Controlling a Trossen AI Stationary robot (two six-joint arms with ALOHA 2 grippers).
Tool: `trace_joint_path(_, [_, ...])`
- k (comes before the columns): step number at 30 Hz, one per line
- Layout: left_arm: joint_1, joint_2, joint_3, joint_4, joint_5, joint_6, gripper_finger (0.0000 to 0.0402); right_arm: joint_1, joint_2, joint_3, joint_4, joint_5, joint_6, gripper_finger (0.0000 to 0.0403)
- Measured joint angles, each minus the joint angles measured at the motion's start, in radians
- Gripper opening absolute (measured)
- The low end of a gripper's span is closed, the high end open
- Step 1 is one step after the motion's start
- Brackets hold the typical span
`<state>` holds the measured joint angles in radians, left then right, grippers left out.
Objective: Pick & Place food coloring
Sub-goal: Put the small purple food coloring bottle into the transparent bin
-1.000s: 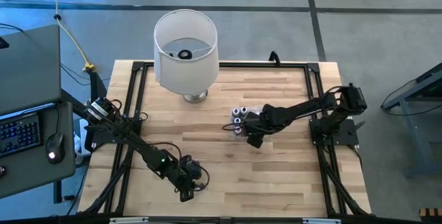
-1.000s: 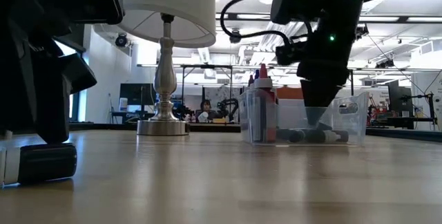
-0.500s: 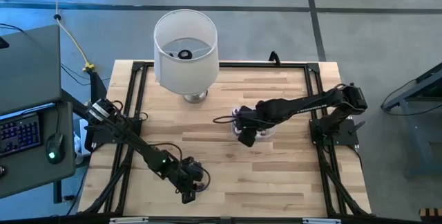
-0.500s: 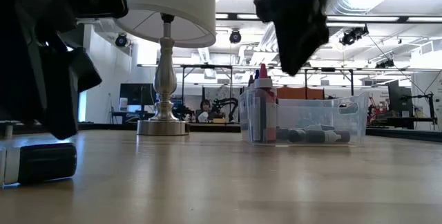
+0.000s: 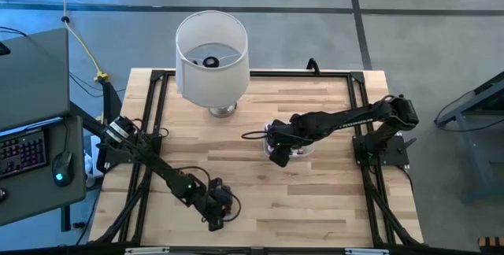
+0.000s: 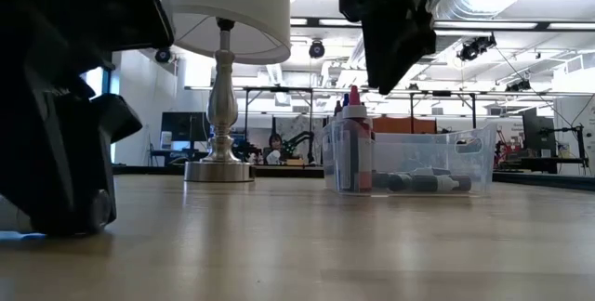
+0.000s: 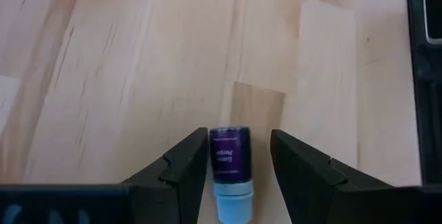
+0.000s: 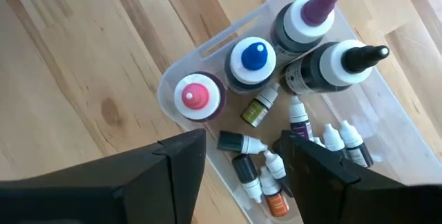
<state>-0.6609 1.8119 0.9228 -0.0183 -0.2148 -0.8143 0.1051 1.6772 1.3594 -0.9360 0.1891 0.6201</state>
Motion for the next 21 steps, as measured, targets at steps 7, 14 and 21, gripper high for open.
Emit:
trace_joint_path(7, [-0.001,0.002,0.001,-0.023,-0.025,0.161,0.0152,0.000,0.000,0.000,0.000,-0.007,0.000,0.0181])
trace_joint_path(14, [0.006,0.003,-0.001,-0.032,-0.021,0.190,0.0084,0.026,-0.037,0.001,-0.013,-0.004,0.004,0.0177])
trace_joint_path(21, [0.070,-0.011,0.029,-0.062,-0.027,0.240,0.0068,0.138,-0.169,0.001,-0.162,0.233,0.102,0.0144])
